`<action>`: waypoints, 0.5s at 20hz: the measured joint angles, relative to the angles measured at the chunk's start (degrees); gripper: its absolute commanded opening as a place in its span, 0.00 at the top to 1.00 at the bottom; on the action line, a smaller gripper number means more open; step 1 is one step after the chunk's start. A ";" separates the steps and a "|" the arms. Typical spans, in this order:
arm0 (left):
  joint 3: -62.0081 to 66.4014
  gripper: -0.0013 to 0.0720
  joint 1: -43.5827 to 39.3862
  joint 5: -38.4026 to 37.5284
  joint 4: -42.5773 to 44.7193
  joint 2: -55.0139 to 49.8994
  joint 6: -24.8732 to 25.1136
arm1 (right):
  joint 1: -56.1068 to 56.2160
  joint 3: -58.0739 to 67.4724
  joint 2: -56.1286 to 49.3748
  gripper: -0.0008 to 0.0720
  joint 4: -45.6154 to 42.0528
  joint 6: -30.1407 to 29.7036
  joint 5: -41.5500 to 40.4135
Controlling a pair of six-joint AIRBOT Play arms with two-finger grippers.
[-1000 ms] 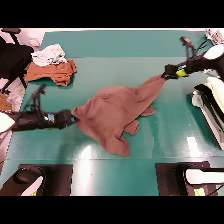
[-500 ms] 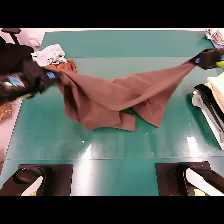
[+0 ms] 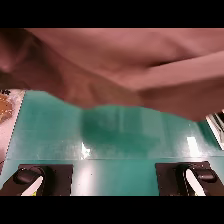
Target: Fold the shirts.
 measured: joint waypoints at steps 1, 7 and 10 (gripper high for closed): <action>1.38 0.95 -0.02 0.15 -0.63 -0.22 -0.57 | 0.44 2.82 -0.50 0.97 -2.05 1.31 0.15; -6.69 0.95 0.02 -5.11 5.31 -6.97 -5.03 | 1.44 11.69 -18.69 0.97 -6.58 21.55 15.21; -20.44 0.95 0.02 -4.90 6.58 -13.14 -5.70 | 1.64 6.80 -34.25 0.97 -2.16 27.17 23.78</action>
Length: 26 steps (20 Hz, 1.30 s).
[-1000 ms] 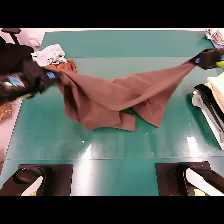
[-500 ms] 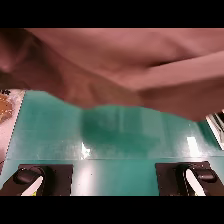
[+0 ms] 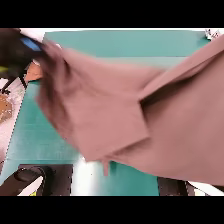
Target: Fold the shirts.
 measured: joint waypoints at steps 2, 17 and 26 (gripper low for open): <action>-9.94 0.95 0.00 5.35 0.50 -4.22 -0.90 | 0.76 -4.26 -9.49 0.97 3.82 1.27 0.20; -21.00 0.20 9.60 32.85 3.78 -16.37 6.58 | 1.29 -7.61 -30.88 0.34 5.57 -2.80 -8.35; -25.44 0.20 18.36 -7.74 10.21 -14.10 38.47 | -12.04 -39.65 -5.92 0.10 5.46 -2.34 -6.16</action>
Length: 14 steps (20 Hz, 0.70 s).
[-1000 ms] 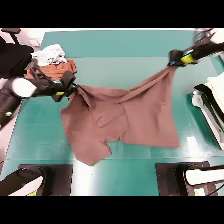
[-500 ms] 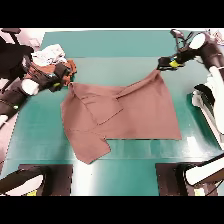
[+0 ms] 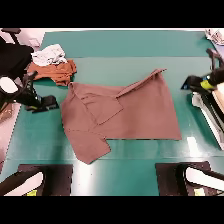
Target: Fold the shirts.
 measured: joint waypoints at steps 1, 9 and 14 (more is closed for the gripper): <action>-1.03 0.20 0.20 -0.26 -1.05 -0.63 2.51 | -0.79 -3.19 2.47 0.07 -0.09 -0.02 0.02; -3.80 0.20 0.76 -0.39 -9.99 -10.88 15.67 | -2.67 -21.05 20.22 0.03 -0.13 -0.48 1.31; -4.79 0.36 0.85 -1.33 -12.66 -13.14 19.65 | -5.95 -27.45 23.93 0.03 -0.09 -0.57 2.64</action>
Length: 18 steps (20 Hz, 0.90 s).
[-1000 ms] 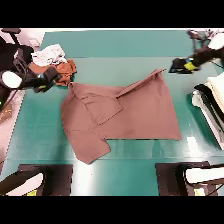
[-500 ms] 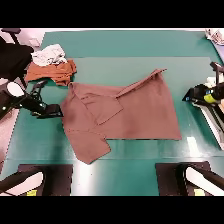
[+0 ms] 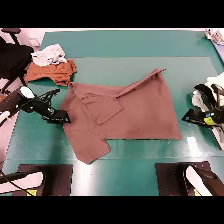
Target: Fold the shirts.
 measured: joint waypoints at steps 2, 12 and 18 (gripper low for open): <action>-1.31 0.35 0.00 -0.11 -0.85 -0.52 0.79 | -0.87 -2.16 0.46 0.03 0.68 -0.28 0.09; -4.13 0.92 -0.11 5.97 -12.70 -1.49 5.51 | -1.99 -9.60 -0.28 0.02 -0.70 -2.80 -2.47; -3.96 0.95 0.00 1.44 -18.40 -1.25 6.08 | -2.03 -10.23 -9.33 0.02 0.42 -7.52 -6.49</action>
